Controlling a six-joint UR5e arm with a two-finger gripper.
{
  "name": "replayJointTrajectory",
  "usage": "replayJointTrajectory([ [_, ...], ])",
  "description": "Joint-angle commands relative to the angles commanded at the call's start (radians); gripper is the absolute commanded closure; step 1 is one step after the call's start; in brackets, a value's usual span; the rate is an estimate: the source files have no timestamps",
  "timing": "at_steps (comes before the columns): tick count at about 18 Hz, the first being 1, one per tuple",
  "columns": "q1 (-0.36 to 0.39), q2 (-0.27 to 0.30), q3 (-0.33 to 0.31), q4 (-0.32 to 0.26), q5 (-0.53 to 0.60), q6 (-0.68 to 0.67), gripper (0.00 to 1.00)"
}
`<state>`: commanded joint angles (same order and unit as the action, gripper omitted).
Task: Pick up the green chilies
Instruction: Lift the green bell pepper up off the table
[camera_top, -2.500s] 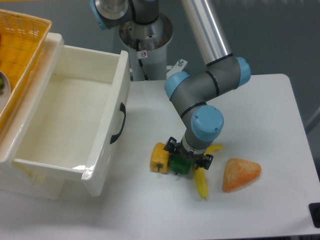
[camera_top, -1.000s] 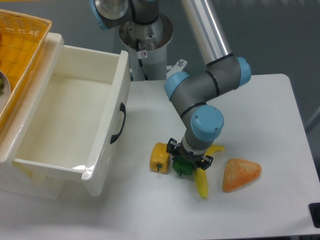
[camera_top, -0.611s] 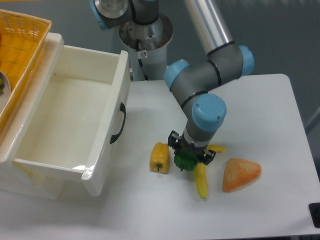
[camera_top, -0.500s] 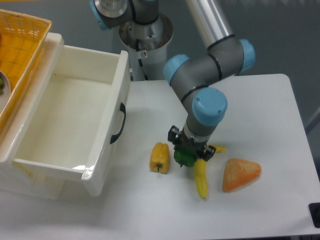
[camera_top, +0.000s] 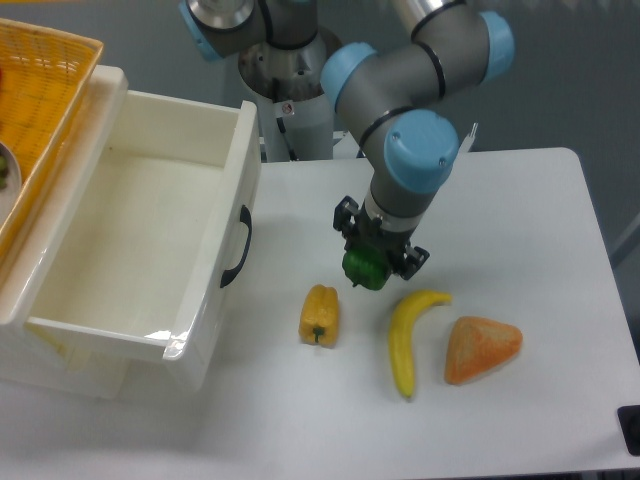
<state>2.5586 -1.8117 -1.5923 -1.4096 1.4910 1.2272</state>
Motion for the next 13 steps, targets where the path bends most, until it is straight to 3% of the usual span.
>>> replayJointTrajectory([
  [5,0.02,0.02,0.0,-0.052,0.003,0.09,0.53],
  [13,0.031,0.022,0.005,-0.048,-0.006,0.094,0.53],
])
